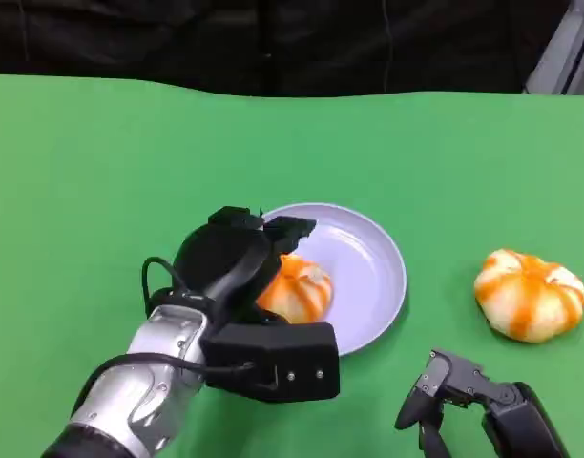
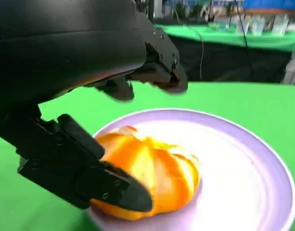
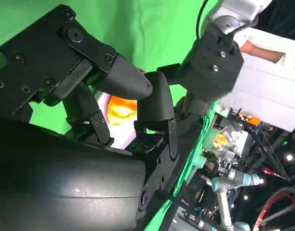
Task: Grasp the bread from the table and place it into the plate.
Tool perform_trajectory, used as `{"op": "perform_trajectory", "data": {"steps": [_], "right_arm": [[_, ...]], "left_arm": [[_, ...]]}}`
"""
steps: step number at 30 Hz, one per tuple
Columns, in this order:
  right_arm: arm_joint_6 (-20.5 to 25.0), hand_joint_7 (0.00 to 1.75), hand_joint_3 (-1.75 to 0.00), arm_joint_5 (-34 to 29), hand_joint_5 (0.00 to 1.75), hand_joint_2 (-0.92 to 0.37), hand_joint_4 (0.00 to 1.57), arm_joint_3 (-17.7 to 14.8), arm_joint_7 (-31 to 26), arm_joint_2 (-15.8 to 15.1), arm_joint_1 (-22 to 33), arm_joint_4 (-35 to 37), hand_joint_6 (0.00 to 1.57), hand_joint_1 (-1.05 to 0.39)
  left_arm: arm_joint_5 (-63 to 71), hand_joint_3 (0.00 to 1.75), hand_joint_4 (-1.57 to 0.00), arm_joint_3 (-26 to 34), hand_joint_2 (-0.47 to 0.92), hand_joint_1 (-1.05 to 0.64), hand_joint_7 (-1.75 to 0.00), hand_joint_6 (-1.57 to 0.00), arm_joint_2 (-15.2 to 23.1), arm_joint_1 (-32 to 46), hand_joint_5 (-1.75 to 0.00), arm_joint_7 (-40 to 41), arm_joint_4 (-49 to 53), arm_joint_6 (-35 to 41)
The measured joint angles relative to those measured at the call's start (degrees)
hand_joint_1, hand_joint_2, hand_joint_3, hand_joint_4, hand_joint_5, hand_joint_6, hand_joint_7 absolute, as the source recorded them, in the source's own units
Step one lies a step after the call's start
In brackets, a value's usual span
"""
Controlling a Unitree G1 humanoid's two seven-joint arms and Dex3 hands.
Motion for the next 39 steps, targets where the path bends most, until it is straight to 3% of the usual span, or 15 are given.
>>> {"op": "perform_trajectory", "data": {"steps": [7, 20, 23, 29, 39], "right_arm": [[0.0, 1.57, -1.45, 0.1, 1.75, -0.41, 0.72, 0.0, 0.0, 0.0, 0.0, 0.0, 0.65, -0.42], [-0.1, 1.57, -1.46, 0.1, 1.75, -0.41, 0.72, 0.0, 0.0, 0.0, 0.0, 0.1, 0.64, -0.41], [-0.1, 1.57, -1.45, 0.1, 1.75, -0.4, 0.73, 0.1, 0.1, 0.0, -0.1, 0.0, 0.64, -0.42], [-0.1, 1.57, -1.45, 0.3, 1.75, -0.41, 0.73, 0.0, 0.2, -0.2, 0.0, 0.1, 0.64, -0.41], [0.2, 1.57, -1.45, 0.3, 1.75, -0.42, 0.72, 0.1, 0.2, -0.1, 0.3, -0.2, 0.64, -0.42]], "left_arm": [[-1.2, 0.31, 0.0, -0.2, 0.92, -0.92, 0.0, 0.0, 1.0, 0.8, -0.03, -3.7, -4.1, 1.3], [-2.3, 0.3, -0.01, 1.6, 0.92, -0.9, 0.0, -0.01, 5.6, 6.9, -0.03, -6.7, -15.2, 2.0], [-3.1, 0.19, -0.09, 2.9, 0.92, -0.79, -0.02, -0.04, 7.0, 9.7, -0.1, -7.3, -19.0, 1.3], [-5.2, 0.16, -0.17, 8.2, 0.92, -0.72, -0.06, -0.12, 12.0, 18.7, -0.17, -7.2, -28.9, -2.3], [-9.1, 0.1, -0.3, 14.7, 0.92, -0.6, -0.1, -0.26, 13.0, 28.9, -0.34, 0.5, -32.6, -13.7]]}}
